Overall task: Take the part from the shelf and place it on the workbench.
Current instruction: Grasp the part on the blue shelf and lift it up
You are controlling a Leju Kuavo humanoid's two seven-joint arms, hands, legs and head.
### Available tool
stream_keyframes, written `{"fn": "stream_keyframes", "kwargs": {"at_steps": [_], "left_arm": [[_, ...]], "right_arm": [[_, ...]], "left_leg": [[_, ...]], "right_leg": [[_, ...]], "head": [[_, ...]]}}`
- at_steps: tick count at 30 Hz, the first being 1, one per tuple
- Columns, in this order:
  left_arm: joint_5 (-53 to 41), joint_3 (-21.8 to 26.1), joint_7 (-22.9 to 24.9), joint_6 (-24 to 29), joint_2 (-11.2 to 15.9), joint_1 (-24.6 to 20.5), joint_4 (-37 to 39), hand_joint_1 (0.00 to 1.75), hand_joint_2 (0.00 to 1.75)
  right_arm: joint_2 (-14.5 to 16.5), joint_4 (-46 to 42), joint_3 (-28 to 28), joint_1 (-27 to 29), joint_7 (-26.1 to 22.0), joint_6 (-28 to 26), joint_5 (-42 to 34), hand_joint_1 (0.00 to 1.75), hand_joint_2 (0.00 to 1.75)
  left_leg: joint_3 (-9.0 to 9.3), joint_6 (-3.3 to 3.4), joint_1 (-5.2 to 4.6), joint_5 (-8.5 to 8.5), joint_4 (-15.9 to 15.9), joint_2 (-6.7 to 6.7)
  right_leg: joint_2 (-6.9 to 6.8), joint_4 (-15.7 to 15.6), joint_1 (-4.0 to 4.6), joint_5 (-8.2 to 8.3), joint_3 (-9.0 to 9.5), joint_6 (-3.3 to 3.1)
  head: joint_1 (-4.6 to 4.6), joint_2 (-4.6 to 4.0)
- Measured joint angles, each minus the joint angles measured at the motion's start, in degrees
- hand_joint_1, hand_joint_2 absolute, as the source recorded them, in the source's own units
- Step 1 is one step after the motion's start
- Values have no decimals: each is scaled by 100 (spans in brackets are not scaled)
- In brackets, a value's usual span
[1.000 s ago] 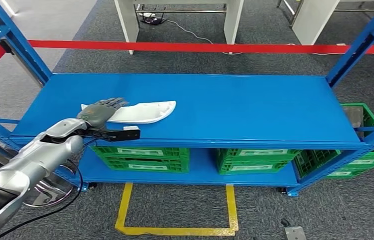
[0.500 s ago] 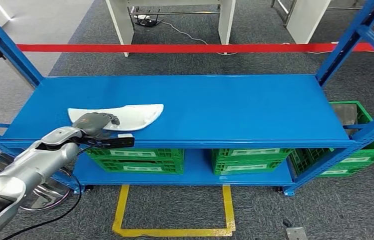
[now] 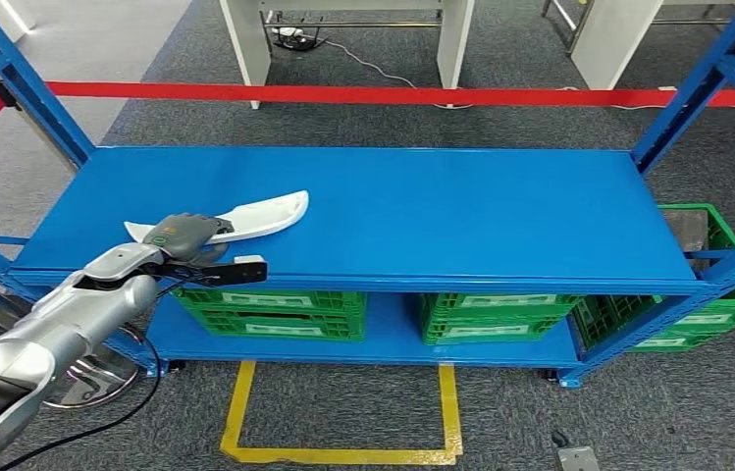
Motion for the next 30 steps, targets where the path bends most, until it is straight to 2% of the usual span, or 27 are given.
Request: {"fn": "stream_keyframes", "kwargs": {"at_steps": [1,3,5,6,9,10,11,12,14,15,17,20,22,24,25,26,27,29,30], "left_arm": [[7,14,-4,-15,4,-1,0,175,175],[30,38,-19,-53,13,2,0,175,175],[50,48,-33,-91,22,7,0,175,175],[55,52,-38,-105,26,10,0,175,175],[64,57,-56,-139,28,52,0,175,175],[68,57,-65,-148,28,67,0,175,175],[72,59,-74,-152,27,75,-1,175,175],[74,61,-83,-156,28,77,-1,175,175],[75,67,-103,-158,29,70,-8,175,175],[78,69,-114,-160,28,61,-16,175,175],[88,70,-126,-163,24,45,-39,175,175],[104,70,-129,-173,20,38,-84,175,175],[109,68,-133,-190,13,33,-115,175,175],[110,64,-137,-207,-1,31,-132,175,175],[110,62,-137,-213,-8,31,-137,175,175],[110,60,-137,-221,-13,32,-144,175,175],[110,58,-137,-232,-15,31,-151,175,175],[119,57,-140,-275,-16,23,-168,175,175],[136,58,-151,-310,-12,14,-176,175,175]], "right_arm": [[0,1,1,-1,0,1,5,0,175],[-1,2,-1,3,0,0,16,0,175],[-2,2,-4,-4,0,-3,24,0,175],[-2,2,-7,-11,0,-3,27,0,175],[-2,2,-12,-5,1,2,36,0,175],[-2,2,-14,2,1,3,38,0,175],[-2,2,-17,6,2,2,40,0,175],[-2,2,-20,5,2,2,42,0,175],[-2,2,-23,-1,2,16,50,0,175],[-2,2,-23,-5,2,31,55,0,175],[-2,2,-23,-12,1,76,68,0,175],[-9,2,-23,-13,-5,166,79,0,175],[-17,2,-23,-16,-8,199,79,0,175],[-18,2,-23,-11,-9,212,78,0,175],[-18,2,-24,-4,-9,216,77,0,175],[-18,2,-25,2,-9,219,75,0,175],[-19,2,-27,4,-9,220,74,0,175],[-25,2,-40,-8,-9,223,72,0,175],[-27,2,-48,-16,-9,225,71,0,175]], "left_leg": [[-6,-36,-11,3,5,-7],[-4,-96,-14,20,-15,-15],[-43,-143,1,-79,97,-11],[-136,-159,5,-218,319,-8],[-629,-176,6,-718,1430,-4],[-729,-168,6,-758,1641,-4],[-738,-151,4,-691,1649,-4],[-647,-124,0,-529,1445,-4],[-300,-57,-27,-142,710,-5],[-142,-33,-42,-37,371,-3],[-9,-14,-69,-18,69,0],[8,39,-48,3,-1,12],[18,88,-26,26,-29,25],[3,107,-27,31,-27,28],[-1,109,-27,32,-26,29],[-3,109,-26,33,-24,28],[0,107,-24,32,-21,28],[7,80,-26,23,-10,26],[-2,54,-36,17,6,20]], "right_leg": [[2,-115,5,-3,68,-24],[3,-125,13,4,83,-101],[3,-136,7,24,89,-181],[3,-143,3,31,93,-218],[4,-144,26,26,95,-272],[4,-143,36,23,98,-277],[5,-143,46,20,104,-280],[6,-143,54,17,115,-281],[7,-141,73,5,141,-270],[6,-135,86,-3,143,-255],[0,-136,100,-3,126,-209],[-7,-77,89,-59,72,-117],[-7,337,78,-316,-132,-60],[-7,1064,64,-643,-482,-22],[-8,1326,56,-711,-615,-8],[-8,1408,50,-677,-662,3],[-11,1259,43,-537,-594,6],[-21,534,33,-166,-236,-1],[-21,192,32,-56,-61,-19]], "head": [[1,0],[-6,0],[-10,0],[-13,0],[-16,0],[-16,0],[-16,0],[-15,0],[-14,0],[-13,0],[-9,0],[-4,0],[5,0],[9,0],[7,0],[8,0],[8,0],[10,0],[7,0]]}}
